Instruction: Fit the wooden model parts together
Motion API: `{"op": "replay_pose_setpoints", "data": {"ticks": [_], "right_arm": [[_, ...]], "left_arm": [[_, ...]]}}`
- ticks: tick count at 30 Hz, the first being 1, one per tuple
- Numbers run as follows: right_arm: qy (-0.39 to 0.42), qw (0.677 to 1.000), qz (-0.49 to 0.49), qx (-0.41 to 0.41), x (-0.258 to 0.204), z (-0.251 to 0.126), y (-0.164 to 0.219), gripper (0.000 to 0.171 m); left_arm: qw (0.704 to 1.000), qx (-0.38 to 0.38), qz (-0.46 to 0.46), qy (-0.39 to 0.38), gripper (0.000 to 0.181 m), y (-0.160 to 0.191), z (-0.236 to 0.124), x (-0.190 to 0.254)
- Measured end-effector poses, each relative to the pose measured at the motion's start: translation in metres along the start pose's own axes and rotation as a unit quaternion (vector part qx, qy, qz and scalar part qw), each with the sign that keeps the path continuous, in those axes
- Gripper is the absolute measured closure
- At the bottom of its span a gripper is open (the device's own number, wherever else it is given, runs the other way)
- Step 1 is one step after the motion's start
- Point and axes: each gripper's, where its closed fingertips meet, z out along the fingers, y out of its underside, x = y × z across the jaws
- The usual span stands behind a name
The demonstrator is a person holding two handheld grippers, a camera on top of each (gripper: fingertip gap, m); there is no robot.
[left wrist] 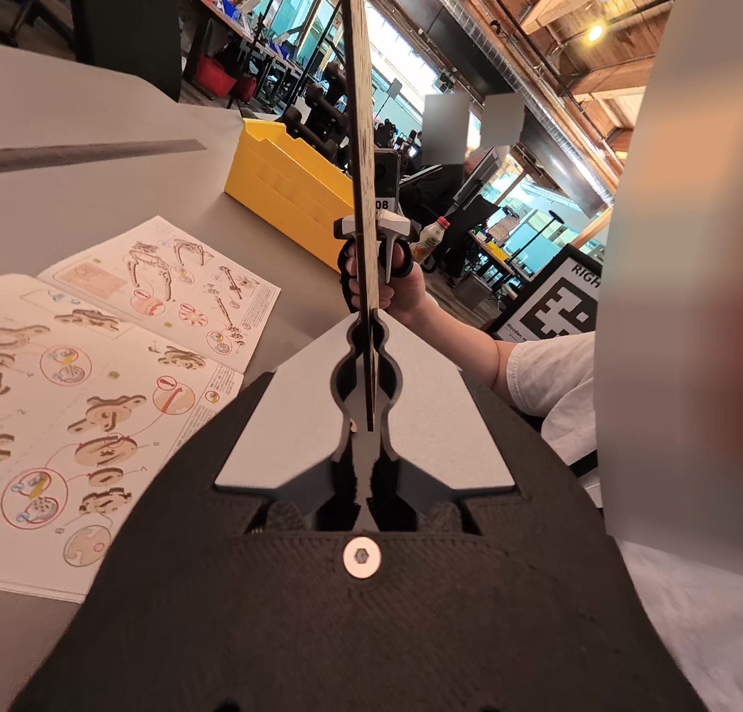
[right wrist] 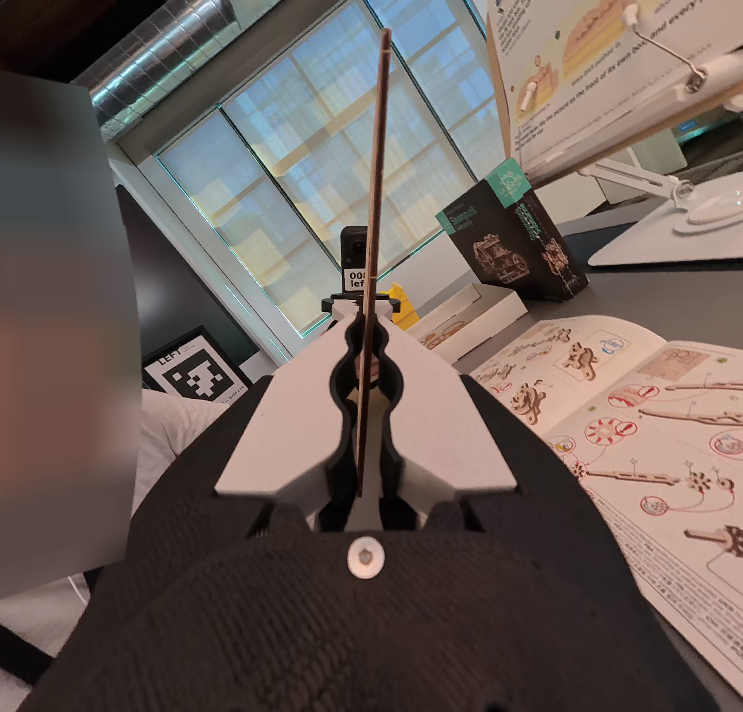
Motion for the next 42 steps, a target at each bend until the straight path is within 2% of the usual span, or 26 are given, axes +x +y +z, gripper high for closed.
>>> {"op": "replay_pose_setpoints", "data": {"ticks": [13, 42], "right_arm": [[0.007, 0.997, 0.082, -0.004, 0.016, -0.003, 0.007, 0.170], [0.016, 0.987, 0.162, -0.016, 0.029, -0.004, 0.015, 0.170]], "left_arm": [[1.000, -0.007, -0.029, -0.005, 0.181, 0.004, 0.000, -0.006], [0.999, -0.013, -0.048, -0.014, 0.180, 0.008, 0.000, -0.012]]}}
